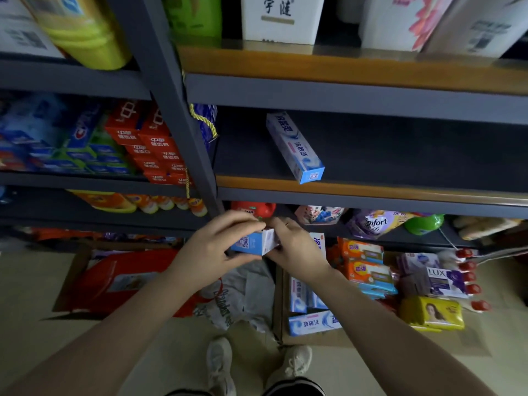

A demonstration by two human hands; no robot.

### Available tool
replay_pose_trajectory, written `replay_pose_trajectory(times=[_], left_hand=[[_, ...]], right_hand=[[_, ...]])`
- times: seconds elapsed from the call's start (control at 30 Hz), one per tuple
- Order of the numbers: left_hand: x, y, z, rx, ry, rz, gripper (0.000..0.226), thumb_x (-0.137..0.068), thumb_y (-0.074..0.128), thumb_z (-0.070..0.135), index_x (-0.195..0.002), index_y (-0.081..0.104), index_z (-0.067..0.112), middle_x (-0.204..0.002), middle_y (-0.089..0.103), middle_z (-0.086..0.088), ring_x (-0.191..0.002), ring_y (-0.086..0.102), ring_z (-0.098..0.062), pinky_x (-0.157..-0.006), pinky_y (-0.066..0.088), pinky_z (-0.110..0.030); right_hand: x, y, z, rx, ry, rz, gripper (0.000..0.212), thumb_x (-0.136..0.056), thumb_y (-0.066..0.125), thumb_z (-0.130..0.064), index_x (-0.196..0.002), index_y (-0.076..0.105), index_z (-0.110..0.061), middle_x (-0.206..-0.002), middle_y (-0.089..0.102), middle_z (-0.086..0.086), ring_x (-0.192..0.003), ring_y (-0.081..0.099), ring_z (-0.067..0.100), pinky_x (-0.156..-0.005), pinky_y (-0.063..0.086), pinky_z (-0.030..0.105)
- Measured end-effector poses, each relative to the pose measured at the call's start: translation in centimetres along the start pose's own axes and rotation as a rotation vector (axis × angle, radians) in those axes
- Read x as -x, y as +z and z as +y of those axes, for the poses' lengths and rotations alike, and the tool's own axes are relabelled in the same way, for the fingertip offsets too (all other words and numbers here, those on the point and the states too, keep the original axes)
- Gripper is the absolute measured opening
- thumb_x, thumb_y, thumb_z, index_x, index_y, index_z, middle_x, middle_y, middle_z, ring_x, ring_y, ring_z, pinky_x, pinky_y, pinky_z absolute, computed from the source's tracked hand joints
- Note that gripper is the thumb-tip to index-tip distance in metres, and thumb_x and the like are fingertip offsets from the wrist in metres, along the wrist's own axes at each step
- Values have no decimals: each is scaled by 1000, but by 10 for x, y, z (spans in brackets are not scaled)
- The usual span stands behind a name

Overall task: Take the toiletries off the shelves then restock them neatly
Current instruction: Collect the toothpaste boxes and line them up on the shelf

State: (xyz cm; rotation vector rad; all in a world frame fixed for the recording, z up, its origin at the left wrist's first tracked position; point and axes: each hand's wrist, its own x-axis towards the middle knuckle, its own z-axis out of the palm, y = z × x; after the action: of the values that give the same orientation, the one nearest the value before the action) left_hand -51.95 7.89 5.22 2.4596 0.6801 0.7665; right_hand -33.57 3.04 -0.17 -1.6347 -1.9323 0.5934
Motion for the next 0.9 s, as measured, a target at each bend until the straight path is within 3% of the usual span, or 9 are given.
replay_pose_trajectory(times=[0.13, 0.27, 0.43, 0.57, 0.8, 0.9], left_hand=[[4, 2, 1, -46, 22, 24, 43, -82, 59, 33, -120, 49, 16, -119, 48, 3, -113, 48, -10, -97, 37, -14], [8, -4, 3, 213, -138, 48, 43, -87, 52, 49, -119, 49, 20, -123, 51, 13, -120, 46, 2, -100, 35, -11], [7, -10, 2, 347, -192, 103, 26, -93, 48, 39, -109, 58, 21, -116, 59, 14, -115, 54, 1, -93, 45, -17], [6, -12, 3, 397, -207, 109, 19, -88, 51, 28, -105, 59, 23, -113, 63, 16, -114, 56, -2, -92, 47, -20], [1, -15, 3, 474, -207, 97, 25, -90, 50, 44, -103, 61, 25, -115, 59, 26, -114, 57, -7, -93, 48, -26], [-2, -15, 4, 465, -209, 106, 19, -88, 55, 34, -102, 62, 24, -115, 61, 24, -112, 58, -6, -91, 49, -25]], right_hand=[[0, 1, -6, 24, 19, 103, 41, -72, 69, -9, -112, 59, -5, -102, 64, 14, -92, 61, 35, -65, 51, 37], [-2, 0, -13, 35, 29, 173, 47, -69, 70, -4, -114, 58, -5, -111, 64, 14, -103, 61, 33, -74, 54, 39], [-4, 3, -17, 44, 85, 162, 47, -75, 70, -7, -120, 56, -8, -119, 61, 13, -111, 57, 31, -82, 54, 42], [-6, 4, -18, 46, 101, 155, 47, -76, 71, -10, -120, 55, -7, -120, 61, 13, -112, 57, 30, -82, 53, 41], [-8, 2, -17, 58, 94, 152, 50, -75, 72, -10, -121, 54, -7, -121, 60, 13, -112, 56, 31, -80, 53, 42], [-9, 2, -18, 65, 93, 171, 50, -74, 73, -8, -120, 54, -5, -118, 61, 16, -109, 58, 33, -76, 54, 41]])
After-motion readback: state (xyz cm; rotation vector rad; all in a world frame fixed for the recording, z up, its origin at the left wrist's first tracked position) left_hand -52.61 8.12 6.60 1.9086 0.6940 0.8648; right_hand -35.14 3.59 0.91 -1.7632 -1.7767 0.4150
